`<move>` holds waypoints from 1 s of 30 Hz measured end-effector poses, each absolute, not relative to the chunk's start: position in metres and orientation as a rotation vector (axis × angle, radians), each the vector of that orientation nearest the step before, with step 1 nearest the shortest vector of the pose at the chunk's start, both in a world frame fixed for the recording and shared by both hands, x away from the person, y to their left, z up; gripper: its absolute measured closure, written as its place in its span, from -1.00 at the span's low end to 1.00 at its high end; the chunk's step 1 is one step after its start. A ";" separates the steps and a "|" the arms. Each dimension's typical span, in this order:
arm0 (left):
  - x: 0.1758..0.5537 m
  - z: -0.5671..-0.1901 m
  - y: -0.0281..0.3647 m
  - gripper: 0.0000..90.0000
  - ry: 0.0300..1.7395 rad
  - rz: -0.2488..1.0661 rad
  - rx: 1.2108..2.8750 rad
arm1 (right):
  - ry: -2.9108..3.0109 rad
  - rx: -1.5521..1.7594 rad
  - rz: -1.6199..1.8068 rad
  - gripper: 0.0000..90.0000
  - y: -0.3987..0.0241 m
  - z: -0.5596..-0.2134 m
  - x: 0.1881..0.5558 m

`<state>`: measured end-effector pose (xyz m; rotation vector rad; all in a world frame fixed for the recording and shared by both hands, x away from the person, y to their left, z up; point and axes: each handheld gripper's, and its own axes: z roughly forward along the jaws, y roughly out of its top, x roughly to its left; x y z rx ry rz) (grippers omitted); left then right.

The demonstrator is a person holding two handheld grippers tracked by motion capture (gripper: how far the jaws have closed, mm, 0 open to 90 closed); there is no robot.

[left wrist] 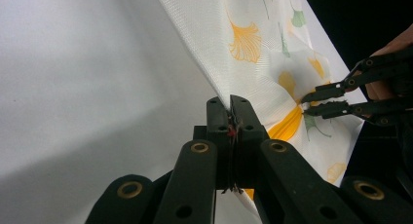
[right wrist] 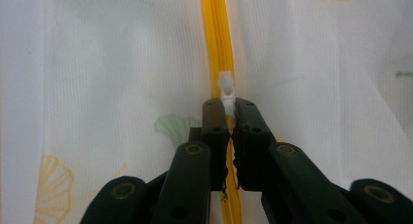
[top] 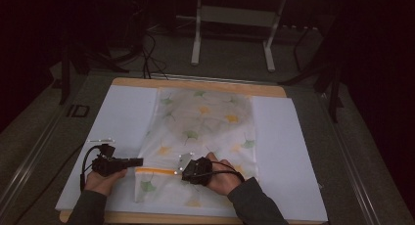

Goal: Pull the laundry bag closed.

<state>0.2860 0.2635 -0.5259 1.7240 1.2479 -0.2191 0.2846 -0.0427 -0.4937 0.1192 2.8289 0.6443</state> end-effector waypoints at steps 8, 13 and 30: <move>0.286 -0.526 0.264 0.97 1.248 -0.219 1.724 | 2.829 0.142 0.641 0.88 -0.052 -0.494 0.284; 0.286 -0.526 0.264 0.97 1.249 -0.220 1.723 | 2.831 0.145 0.621 0.88 -0.056 -0.495 0.284; 0.286 -0.526 0.264 0.97 1.249 -0.218 1.723 | 2.827 0.164 0.621 0.88 -0.067 -0.494 0.284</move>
